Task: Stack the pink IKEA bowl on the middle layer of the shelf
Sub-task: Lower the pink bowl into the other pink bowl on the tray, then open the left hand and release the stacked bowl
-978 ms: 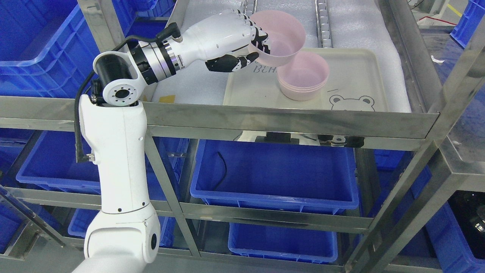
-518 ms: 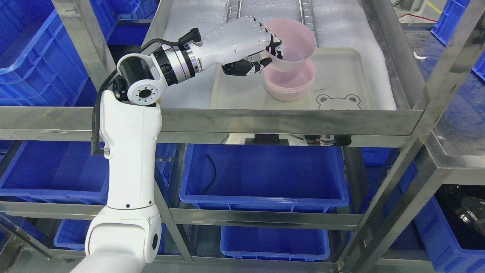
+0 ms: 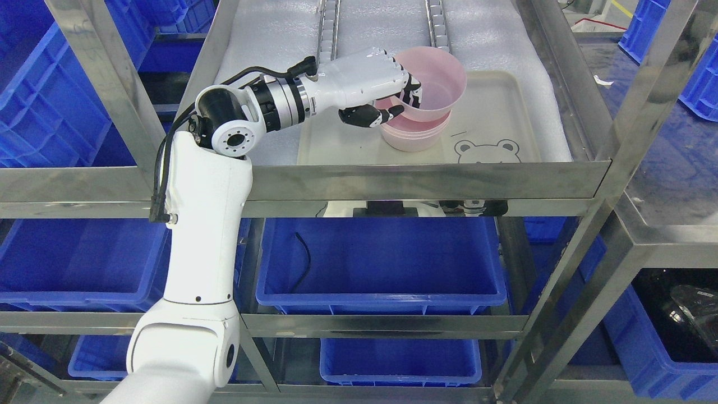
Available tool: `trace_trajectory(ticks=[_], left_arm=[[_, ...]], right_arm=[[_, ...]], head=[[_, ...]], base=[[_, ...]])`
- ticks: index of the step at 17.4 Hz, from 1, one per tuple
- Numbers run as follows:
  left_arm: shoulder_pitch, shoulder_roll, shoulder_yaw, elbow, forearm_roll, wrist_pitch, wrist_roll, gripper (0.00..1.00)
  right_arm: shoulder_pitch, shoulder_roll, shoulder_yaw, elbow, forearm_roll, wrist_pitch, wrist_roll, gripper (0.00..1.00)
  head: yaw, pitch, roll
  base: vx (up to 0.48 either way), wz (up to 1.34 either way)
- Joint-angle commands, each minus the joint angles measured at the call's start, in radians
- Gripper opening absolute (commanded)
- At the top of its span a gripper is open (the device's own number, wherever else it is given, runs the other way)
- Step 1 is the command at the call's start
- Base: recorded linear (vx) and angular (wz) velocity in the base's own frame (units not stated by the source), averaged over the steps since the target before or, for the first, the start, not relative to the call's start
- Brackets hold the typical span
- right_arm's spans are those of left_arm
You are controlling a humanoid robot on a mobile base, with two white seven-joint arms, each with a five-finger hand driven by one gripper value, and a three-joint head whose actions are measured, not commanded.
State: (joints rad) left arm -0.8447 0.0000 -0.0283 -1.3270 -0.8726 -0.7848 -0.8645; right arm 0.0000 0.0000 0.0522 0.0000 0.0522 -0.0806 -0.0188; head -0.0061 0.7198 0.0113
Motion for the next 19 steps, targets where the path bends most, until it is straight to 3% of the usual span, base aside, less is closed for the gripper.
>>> trace_trajectory(ticks=[1, 7, 13, 14, 15, 19], left_arm=[[-0.022, 0.017, 0.027, 0.048, -0.019, -0.001, -0.007, 0.04], [0.009, 0.017, -0.03, 0.043, 0.085, -0.001, -0.021, 0.04], [0.075, 0.017, -0.048, 0.043, 0.093, -0.001, -0.059, 0.08], [0.072, 0.017, -0.047, 0.043, 0.092, -0.001, -0.057, 0.15], [0.069, 0.017, -0.041, 0.043, 0.09, -0.001, -0.057, 0.35], [0.058, 0.017, -0.004, 0.043, 0.122, -0.001, -0.015, 0.71]], right_arm=[[0.005, -0.017, 0.0, -0.017, 0.0, -0.001, 0.0, 1.0], [0.003, -0.017, 0.0, -0.017, 0.0, -0.001, 0.0, 1.0], [0.005, -0.017, 0.0, -0.017, 0.0, -0.001, 0.0, 1.0], [0.005, -0.017, 0.0, -0.017, 0.0, -0.001, 0.0, 1.0], [0.003, -0.017, 0.0, -0.017, 0.0, -0.001, 0.0, 1.0], [0.005, -0.017, 0.0, -0.017, 0.0, -0.001, 0.0, 1.0]], head=[[0.0, 0.0, 0.0], [0.0, 0.0, 0.0], [0.0, 0.0, 0.0], [0.0, 0.0, 0.0], [0.0, 0.0, 0.0], [0.0, 0.0, 0.0]], base=[[0.0, 0.0], [-0.001, 0.01], [-0.001, 0.01], [-0.004, 0.04], [-0.001, 0.05], [0.003, 0.05]])
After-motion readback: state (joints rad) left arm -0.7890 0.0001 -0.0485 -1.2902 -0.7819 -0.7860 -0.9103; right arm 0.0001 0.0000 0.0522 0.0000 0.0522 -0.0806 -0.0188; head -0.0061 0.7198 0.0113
